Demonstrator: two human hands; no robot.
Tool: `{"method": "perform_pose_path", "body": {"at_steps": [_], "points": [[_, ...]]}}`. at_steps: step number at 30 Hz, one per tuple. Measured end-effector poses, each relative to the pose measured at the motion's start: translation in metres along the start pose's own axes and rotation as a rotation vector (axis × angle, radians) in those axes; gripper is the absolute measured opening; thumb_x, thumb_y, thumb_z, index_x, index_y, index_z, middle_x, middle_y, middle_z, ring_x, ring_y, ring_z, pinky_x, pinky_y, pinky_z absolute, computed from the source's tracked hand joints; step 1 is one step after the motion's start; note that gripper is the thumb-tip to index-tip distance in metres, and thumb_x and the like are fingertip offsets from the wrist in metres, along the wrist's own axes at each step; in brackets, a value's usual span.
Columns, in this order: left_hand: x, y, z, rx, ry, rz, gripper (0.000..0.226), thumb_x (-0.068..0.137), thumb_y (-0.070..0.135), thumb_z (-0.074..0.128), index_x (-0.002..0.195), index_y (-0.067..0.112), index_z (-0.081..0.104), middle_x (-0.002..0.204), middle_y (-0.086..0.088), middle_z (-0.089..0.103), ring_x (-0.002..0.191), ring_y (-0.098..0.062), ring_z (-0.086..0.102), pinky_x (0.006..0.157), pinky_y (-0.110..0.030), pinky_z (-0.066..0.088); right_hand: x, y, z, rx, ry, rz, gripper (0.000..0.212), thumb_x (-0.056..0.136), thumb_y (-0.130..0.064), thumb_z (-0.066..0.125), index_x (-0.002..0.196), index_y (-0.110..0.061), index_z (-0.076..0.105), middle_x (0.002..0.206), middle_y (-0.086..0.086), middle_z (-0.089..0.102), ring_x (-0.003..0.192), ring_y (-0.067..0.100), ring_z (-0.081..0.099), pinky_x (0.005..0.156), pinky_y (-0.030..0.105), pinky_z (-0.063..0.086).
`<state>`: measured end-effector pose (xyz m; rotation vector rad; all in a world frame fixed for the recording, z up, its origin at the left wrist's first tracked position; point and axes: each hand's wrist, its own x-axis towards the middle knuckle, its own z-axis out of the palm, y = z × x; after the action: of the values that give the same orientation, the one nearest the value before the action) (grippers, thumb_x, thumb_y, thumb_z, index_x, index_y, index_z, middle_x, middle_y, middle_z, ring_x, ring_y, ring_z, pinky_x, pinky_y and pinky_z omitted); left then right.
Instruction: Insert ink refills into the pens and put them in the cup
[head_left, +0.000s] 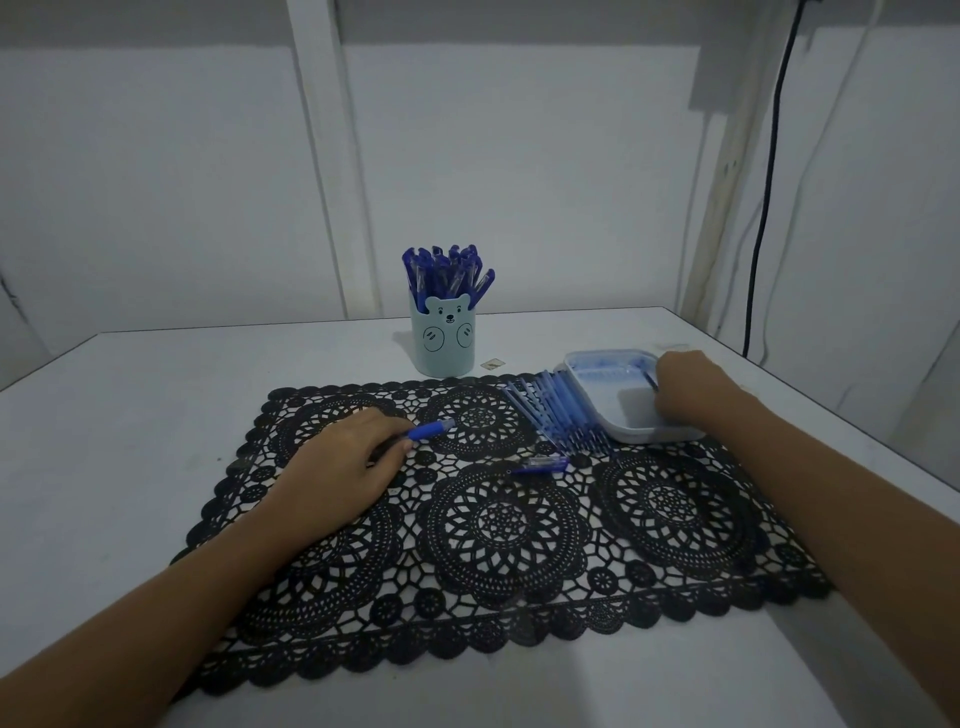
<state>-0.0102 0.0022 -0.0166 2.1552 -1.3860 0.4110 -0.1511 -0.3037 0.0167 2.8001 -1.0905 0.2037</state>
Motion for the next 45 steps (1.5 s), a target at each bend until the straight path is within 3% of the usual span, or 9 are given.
{"method": "perform_pose_path", "body": {"at_steps": [5,9,12,15,20,25,30,33,45], "points": [[0.001,0.000,0.000,-0.004,-0.002,0.000,0.024,0.090,0.021,0.055,0.112,0.016,0.063,0.087,0.010,0.058,0.076,-0.001,0.052,0.065,-0.014,0.040,-0.002,-0.003,-0.002,0.051,-0.019,0.006,0.020,0.093,-0.008,0.042,0.100,0.002,0.057,0.105,0.018,0.062,0.097,0.029,0.059,0.070,0.028,0.040],[0.000,0.001,-0.001,-0.006,-0.012,0.000,0.025,0.090,0.021,0.054,0.113,0.015,0.063,0.088,0.010,0.059,0.075,-0.001,0.053,0.065,-0.014,0.040,-0.001,-0.007,-0.003,0.339,0.018,0.062,0.015,0.085,-0.010,0.053,0.073,-0.002,0.056,0.068,0.011,0.054,0.070,0.025,0.053,0.060,0.027,0.038],[0.000,0.001,-0.001,-0.008,-0.015,-0.001,0.025,0.090,0.022,0.054,0.113,0.015,0.063,0.087,0.010,0.058,0.075,-0.001,0.053,0.065,-0.013,0.040,-0.012,-0.025,-0.015,0.701,0.056,-0.008,0.010,0.085,-0.013,0.053,0.088,-0.005,0.059,0.075,0.008,0.059,0.069,0.020,0.053,0.061,0.027,0.042],[0.000,0.002,-0.002,-0.014,-0.013,-0.006,0.024,0.091,0.022,0.053,0.112,0.016,0.063,0.086,0.013,0.056,0.074,-0.001,0.052,0.064,-0.011,0.037,-0.036,-0.050,-0.031,1.031,0.038,-0.107,0.003,0.087,-0.010,0.052,0.085,-0.011,0.053,0.074,0.002,0.057,0.062,0.011,0.052,0.050,0.020,0.044],[-0.001,0.002,-0.001,-0.012,-0.016,0.013,0.023,0.091,0.022,0.054,0.111,0.016,0.063,0.084,0.013,0.055,0.074,0.001,0.051,0.063,-0.011,0.036,-0.065,-0.076,-0.036,1.051,0.072,-0.307,0.010,0.086,-0.013,0.059,0.082,-0.021,0.054,0.073,-0.004,0.057,0.065,0.007,0.052,0.057,0.014,0.043],[-0.001,0.003,-0.002,-0.005,-0.015,0.073,0.040,0.088,0.040,0.039,0.109,0.016,0.062,0.079,0.017,0.050,0.070,0.003,0.049,0.060,-0.010,0.035,-0.073,-0.085,-0.021,1.538,-0.098,-0.173,0.015,0.087,-0.005,0.058,0.102,-0.007,0.061,0.075,0.004,0.064,0.065,0.009,0.061,0.059,0.021,0.054],[-0.002,0.009,-0.004,0.008,-0.008,0.142,0.043,0.088,0.039,0.036,0.108,0.012,0.063,0.077,0.015,0.054,0.060,-0.006,0.052,0.054,-0.019,0.041,-0.081,-0.089,-0.014,1.851,-0.173,-0.089,0.005,0.090,-0.003,0.051,0.091,-0.005,0.055,0.079,0.011,0.067,0.071,0.018,0.069,0.068,0.026,0.058],[-0.002,0.010,-0.004,0.020,-0.007,0.178,0.038,0.090,0.034,0.038,0.107,0.011,0.063,0.075,0.008,0.059,0.058,-0.012,0.054,0.060,-0.028,0.041,-0.086,-0.093,-0.014,1.930,-0.193,-0.087,0.005,0.094,-0.010,0.044,0.091,-0.010,0.048,0.085,0.015,0.069,0.081,0.025,0.070,0.074,0.033,0.058],[-0.003,0.014,-0.003,0.066,0.002,0.223,0.034,0.091,0.029,0.040,0.106,0.010,0.064,0.073,0.008,0.061,0.059,-0.008,0.051,0.064,-0.016,0.033,-0.091,-0.101,-0.016,2.077,-0.342,-0.080,0.011,0.100,-0.016,0.030,0.092,-0.012,0.037,0.096,0.024,0.066,0.087,0.030,0.069,0.072,0.037,0.058]]}}
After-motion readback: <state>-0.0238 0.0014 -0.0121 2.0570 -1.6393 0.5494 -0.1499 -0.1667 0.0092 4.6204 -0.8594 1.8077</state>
